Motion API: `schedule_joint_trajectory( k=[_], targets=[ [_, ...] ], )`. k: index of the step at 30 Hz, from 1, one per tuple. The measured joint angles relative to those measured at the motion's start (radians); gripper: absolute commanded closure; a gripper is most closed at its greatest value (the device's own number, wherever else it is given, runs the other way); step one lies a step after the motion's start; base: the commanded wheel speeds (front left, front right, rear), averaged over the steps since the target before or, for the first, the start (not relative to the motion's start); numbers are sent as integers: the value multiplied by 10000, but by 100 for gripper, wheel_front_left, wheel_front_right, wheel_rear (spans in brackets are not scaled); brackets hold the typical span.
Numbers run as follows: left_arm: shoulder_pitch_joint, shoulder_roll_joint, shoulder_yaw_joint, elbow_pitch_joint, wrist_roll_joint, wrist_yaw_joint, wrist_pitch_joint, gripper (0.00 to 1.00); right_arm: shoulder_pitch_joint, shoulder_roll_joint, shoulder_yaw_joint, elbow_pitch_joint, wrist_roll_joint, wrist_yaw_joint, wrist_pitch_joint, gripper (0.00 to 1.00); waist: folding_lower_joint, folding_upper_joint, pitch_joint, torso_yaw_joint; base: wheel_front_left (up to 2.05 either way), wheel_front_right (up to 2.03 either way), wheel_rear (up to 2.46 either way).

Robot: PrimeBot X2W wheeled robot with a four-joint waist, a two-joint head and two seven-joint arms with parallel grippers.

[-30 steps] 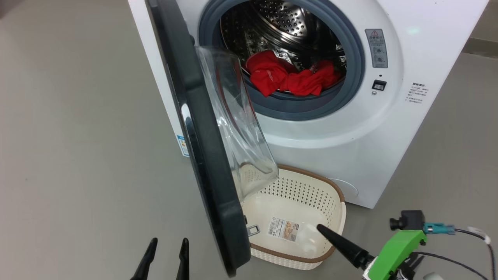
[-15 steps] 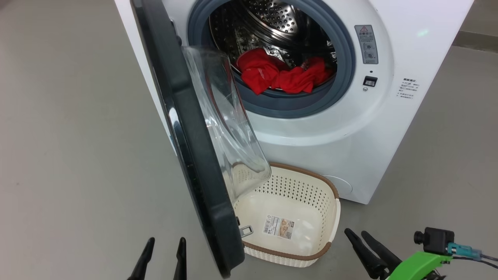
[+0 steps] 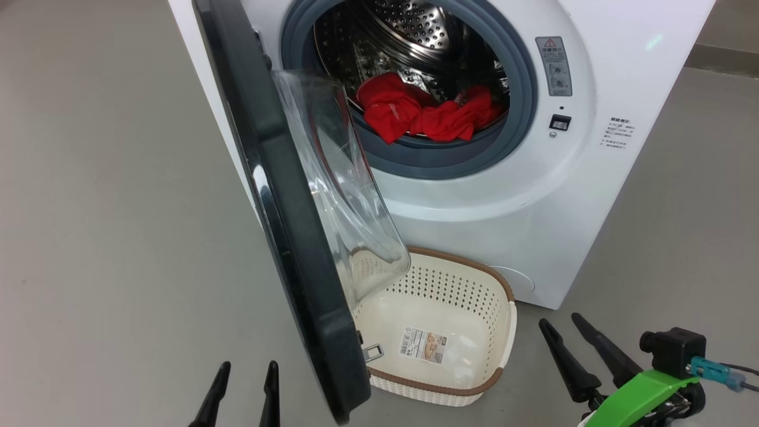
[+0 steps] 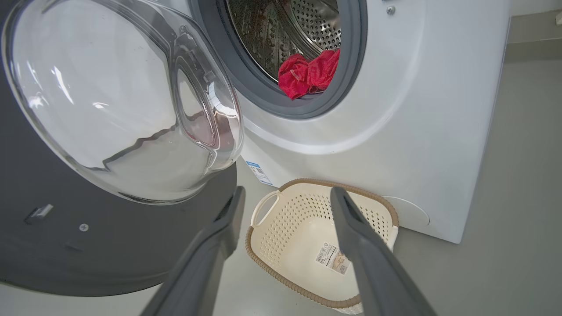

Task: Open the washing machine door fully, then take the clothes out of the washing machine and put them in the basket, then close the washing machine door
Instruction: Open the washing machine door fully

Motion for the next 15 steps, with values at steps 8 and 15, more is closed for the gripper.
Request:
schedule_joint_trajectory(
  k=[8, 15],
  targets=[
    [-4, 0, 4, -17, -2, 0, 2, 0, 1163, 1032, -2500, -1177, -3657, 0, -2, 0, 0, 0, 39, 70, 0, 0, 0],
    [-6, 0, 6, -35, -2, 2, 0, 0, 2027, 1804, -3645, -1885, -5168, 0, -2, 0, 0, 0, 42, 123, 0, 0, 0]
  ],
)
